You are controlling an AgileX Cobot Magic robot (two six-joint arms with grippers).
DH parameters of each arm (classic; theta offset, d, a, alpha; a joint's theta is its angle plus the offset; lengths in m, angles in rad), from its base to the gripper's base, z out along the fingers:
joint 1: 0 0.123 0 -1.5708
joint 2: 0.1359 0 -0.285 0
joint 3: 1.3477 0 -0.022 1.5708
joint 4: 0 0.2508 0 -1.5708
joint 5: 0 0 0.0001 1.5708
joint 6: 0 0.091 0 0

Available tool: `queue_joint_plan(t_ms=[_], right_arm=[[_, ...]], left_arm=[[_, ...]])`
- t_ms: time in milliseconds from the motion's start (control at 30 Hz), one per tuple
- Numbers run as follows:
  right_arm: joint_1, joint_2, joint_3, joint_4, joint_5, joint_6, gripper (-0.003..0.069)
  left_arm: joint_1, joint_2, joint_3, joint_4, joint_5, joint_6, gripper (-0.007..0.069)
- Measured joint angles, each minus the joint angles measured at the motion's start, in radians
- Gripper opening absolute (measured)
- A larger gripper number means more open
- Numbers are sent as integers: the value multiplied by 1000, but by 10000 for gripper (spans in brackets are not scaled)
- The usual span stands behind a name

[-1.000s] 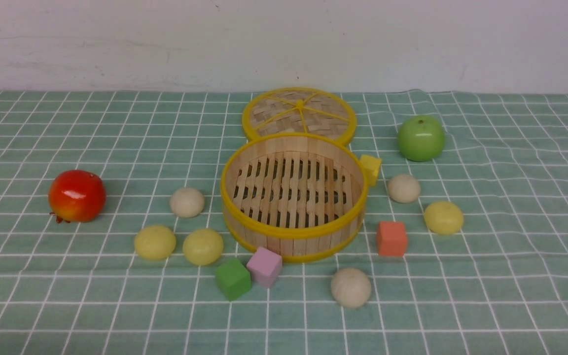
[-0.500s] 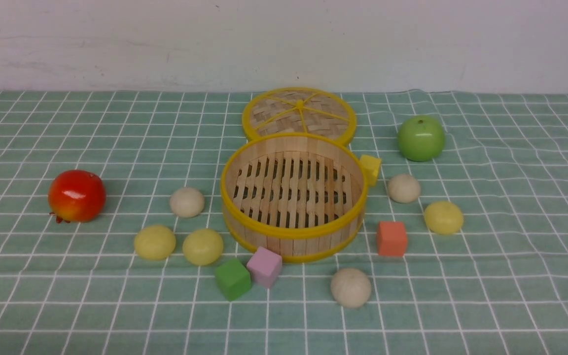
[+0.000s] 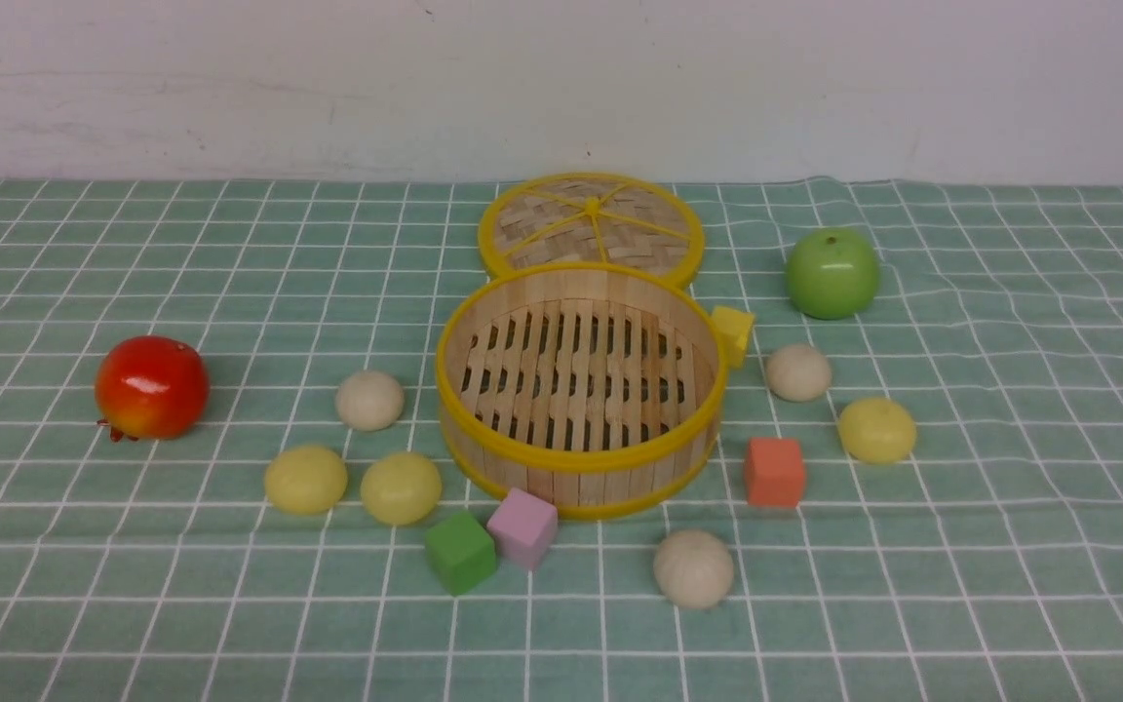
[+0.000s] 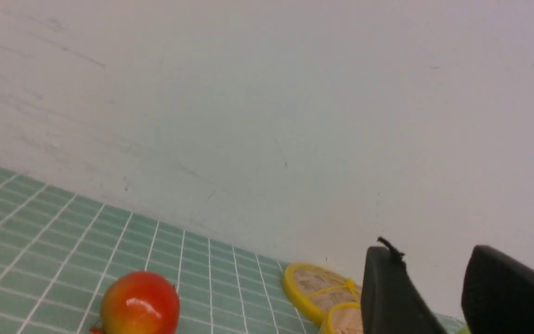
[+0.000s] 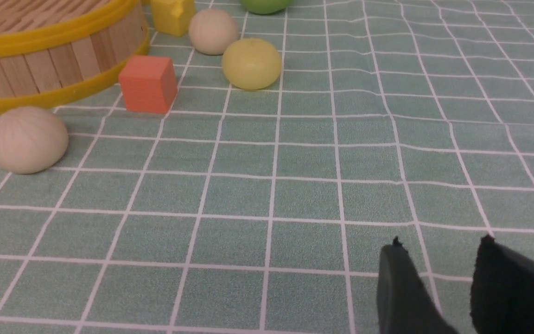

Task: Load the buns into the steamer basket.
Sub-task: Use the left arm to grab a steamed stuffed bun

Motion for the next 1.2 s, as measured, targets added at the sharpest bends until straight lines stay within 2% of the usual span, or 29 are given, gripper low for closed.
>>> queue_joint_plan(t_ms=[333, 533, 633, 1000, 1200], right_arm=[[0, 0, 0, 0, 0, 0, 238], [0, 0, 0, 0, 0, 0, 238], [0, 0, 0, 0, 0, 0, 238], [0, 0, 0, 0, 0, 0, 238], [0, 0, 0, 0, 0, 0, 238]], left_arm=[[0, 145, -221, -8, 109, 37, 238], [0, 364, -397, -11, 333, 35, 238], [0, 435, -427, -1, 394, 33, 238], [0, 614, -435, 35, 398, 14, 238], [0, 713, -437, -42, 390, 14, 238]])
